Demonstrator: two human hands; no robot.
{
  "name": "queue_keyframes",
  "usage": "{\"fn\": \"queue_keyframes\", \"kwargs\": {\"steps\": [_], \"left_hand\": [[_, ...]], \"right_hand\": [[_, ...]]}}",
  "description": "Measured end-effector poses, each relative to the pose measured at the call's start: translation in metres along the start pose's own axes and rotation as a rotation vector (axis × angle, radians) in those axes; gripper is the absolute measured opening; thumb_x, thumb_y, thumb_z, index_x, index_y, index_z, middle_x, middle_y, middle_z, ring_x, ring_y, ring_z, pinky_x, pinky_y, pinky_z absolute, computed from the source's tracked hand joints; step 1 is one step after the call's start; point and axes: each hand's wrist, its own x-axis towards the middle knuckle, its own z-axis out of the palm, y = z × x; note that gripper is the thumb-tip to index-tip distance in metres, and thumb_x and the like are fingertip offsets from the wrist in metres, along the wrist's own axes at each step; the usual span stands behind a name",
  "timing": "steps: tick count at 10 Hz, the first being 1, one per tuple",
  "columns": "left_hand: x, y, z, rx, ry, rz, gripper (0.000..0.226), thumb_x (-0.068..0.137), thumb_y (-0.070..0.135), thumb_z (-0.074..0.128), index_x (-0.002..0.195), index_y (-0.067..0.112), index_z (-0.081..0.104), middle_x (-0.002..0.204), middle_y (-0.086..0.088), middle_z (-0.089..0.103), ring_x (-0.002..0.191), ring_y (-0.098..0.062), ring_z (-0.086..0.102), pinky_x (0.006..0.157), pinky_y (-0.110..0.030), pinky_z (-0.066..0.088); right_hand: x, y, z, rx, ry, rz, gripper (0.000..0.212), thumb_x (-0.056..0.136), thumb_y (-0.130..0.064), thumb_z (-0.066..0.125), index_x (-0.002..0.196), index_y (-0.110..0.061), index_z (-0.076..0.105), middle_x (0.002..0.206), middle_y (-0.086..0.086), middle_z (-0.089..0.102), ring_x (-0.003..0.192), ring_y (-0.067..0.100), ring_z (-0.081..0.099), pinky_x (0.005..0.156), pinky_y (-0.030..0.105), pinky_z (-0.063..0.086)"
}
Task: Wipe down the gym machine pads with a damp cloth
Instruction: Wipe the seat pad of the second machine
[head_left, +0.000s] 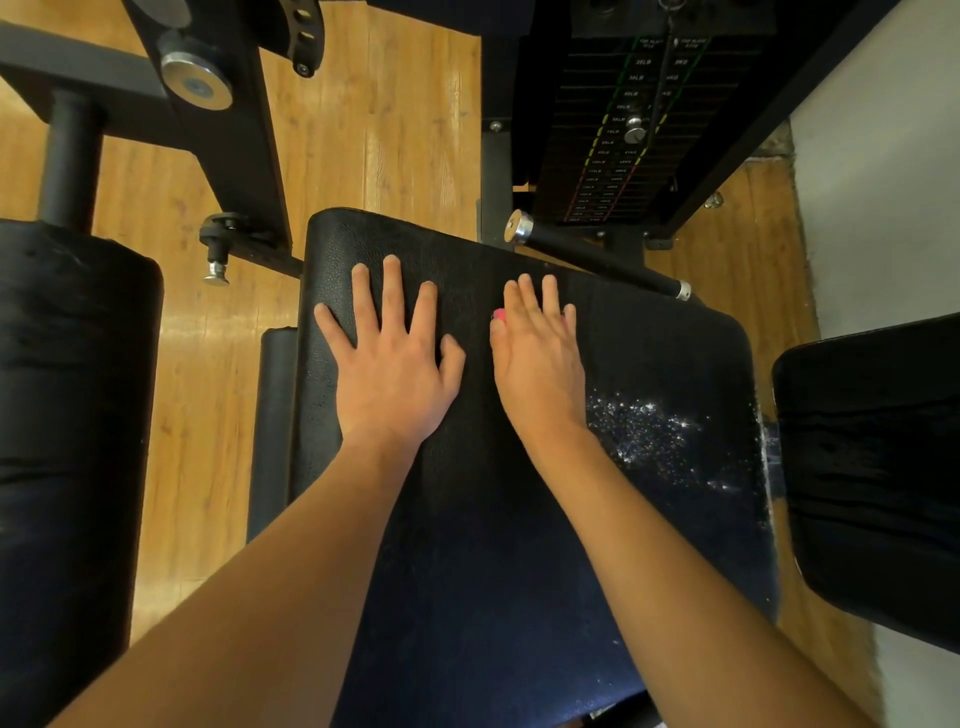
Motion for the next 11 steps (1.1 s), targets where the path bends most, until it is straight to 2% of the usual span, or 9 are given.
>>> {"fn": "queue_keyframes", "kwargs": {"steps": [3,6,11], "left_hand": [[0.0,0.0,-0.001,-0.003,0.002,0.004,0.059,0.101,0.048,0.03,0.154,0.021,0.035,0.169,-0.014,0.018,0.156,-0.039,0.007,0.118,-0.073,0.011],[0.0,-0.002,0.001,0.003,0.008,0.005,0.059,0.102,0.049,0.028,0.154,0.022,0.034,0.169,-0.014,0.016,0.157,-0.039,0.006,0.118,-0.072,0.01],[0.001,-0.001,-0.001,-0.011,-0.008,0.002,0.06,0.101,0.049,0.027,0.154,0.022,0.033,0.17,-0.013,0.016,0.157,-0.039,0.005,0.119,-0.072,0.009]], "right_hand": [[0.021,-0.002,-0.004,0.002,0.032,-0.016,0.051,0.112,-0.03,0.027,0.159,-0.01,0.03,0.167,0.01,0.028,0.158,0.024,0.008,0.127,0.041,0.0],[-0.02,-0.005,-0.002,0.01,-0.001,0.0,0.053,0.112,-0.033,0.025,0.161,-0.013,0.023,0.169,0.008,0.021,0.159,0.023,0.002,0.127,0.04,-0.002],[-0.027,0.0,0.002,0.019,0.012,0.025,0.053,0.112,-0.035,0.025,0.161,-0.015,0.023,0.169,0.004,0.021,0.158,0.023,0.001,0.127,0.039,-0.004]]}}
